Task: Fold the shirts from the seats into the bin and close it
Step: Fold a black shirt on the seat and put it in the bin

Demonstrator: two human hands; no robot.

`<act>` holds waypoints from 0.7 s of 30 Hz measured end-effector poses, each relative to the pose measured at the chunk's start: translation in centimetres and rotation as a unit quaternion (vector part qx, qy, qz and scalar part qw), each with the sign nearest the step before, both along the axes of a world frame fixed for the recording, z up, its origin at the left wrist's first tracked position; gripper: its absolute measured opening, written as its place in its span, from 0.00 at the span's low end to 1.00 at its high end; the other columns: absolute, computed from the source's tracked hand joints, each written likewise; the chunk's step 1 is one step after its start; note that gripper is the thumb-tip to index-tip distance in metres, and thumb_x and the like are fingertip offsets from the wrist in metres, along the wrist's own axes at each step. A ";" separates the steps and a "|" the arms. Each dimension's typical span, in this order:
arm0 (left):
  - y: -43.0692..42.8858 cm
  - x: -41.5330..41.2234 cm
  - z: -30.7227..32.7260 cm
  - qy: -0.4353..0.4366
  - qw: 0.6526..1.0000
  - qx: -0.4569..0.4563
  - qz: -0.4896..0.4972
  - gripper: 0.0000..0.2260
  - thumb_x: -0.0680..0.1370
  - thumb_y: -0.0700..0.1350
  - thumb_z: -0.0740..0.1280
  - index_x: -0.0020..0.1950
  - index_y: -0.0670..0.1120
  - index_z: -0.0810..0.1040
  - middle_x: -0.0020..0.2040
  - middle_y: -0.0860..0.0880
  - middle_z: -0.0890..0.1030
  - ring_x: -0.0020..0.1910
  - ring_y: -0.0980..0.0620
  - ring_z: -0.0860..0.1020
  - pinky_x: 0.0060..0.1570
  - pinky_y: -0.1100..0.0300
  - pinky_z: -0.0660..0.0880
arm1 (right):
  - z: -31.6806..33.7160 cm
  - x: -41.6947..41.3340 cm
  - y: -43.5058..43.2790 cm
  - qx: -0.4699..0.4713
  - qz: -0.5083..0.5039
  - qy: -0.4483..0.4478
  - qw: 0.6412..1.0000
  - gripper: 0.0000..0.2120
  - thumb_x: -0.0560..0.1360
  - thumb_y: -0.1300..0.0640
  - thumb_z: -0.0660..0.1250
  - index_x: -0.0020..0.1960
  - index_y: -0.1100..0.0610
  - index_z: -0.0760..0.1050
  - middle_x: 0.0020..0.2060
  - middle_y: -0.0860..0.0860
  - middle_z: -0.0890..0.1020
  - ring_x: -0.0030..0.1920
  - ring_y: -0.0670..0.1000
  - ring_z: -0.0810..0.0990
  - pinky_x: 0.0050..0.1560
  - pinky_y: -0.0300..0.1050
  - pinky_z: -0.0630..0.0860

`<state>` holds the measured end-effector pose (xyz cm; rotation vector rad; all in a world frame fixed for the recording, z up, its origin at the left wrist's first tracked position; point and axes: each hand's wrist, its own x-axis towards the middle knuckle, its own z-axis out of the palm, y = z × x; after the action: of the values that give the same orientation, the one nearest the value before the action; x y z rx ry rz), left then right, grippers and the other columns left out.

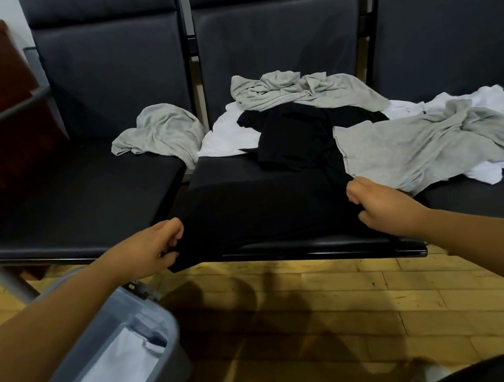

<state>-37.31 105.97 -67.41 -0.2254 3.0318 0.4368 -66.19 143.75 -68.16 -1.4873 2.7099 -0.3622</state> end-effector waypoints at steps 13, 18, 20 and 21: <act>0.1 -0.4 -0.8 0.093 0.981 -0.152 -0.081 0.15 0.72 0.29 0.70 0.48 0.49 0.83 0.48 0.49 0.69 0.32 0.60 0.63 0.29 0.69 0.55 | 0.1 -0.3 -0.6 -0.034 0.102 0.099 0.989 0.21 0.66 0.78 0.62 0.41 0.54 0.81 0.51 0.50 0.74 0.38 0.52 0.74 0.33 0.44 0.71; -0.8 -0.5 -1.7 0.134 0.977 -0.162 -0.030 0.10 0.79 0.38 0.66 0.58 0.45 0.81 0.50 0.50 0.70 0.34 0.53 0.69 0.36 0.59 0.65 | 0.3 -1.2 -0.4 -0.036 0.039 0.144 0.988 0.12 0.68 0.76 0.67 0.47 0.65 0.83 0.50 0.59 0.77 0.41 0.59 0.78 0.38 0.45 0.74; -0.6 -0.5 -1.6 0.136 0.975 -0.168 -0.057 0.10 0.80 0.45 0.63 0.56 0.46 0.82 0.49 0.52 0.71 0.35 0.54 0.69 0.38 0.59 0.67 | 1.0 -0.8 -0.6 -0.061 0.033 0.146 0.987 0.08 0.72 0.72 0.67 0.49 0.67 0.82 0.50 0.59 0.75 0.42 0.59 0.78 0.42 0.46 0.75; -0.3 -0.5 -1.5 0.137 0.973 -0.170 -0.069 0.13 0.79 0.49 0.61 0.54 0.46 0.82 0.48 0.52 0.72 0.35 0.56 0.69 0.38 0.60 0.68 | 1.2 -0.4 -0.6 -0.062 0.047 0.136 0.988 0.06 0.74 0.67 0.67 0.50 0.66 0.81 0.52 0.57 0.74 0.43 0.57 0.78 0.45 0.48 0.76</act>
<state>-37.79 105.69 -68.89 0.0356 3.3486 -0.0730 -66.60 143.11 -66.95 -1.8163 2.8513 -0.3526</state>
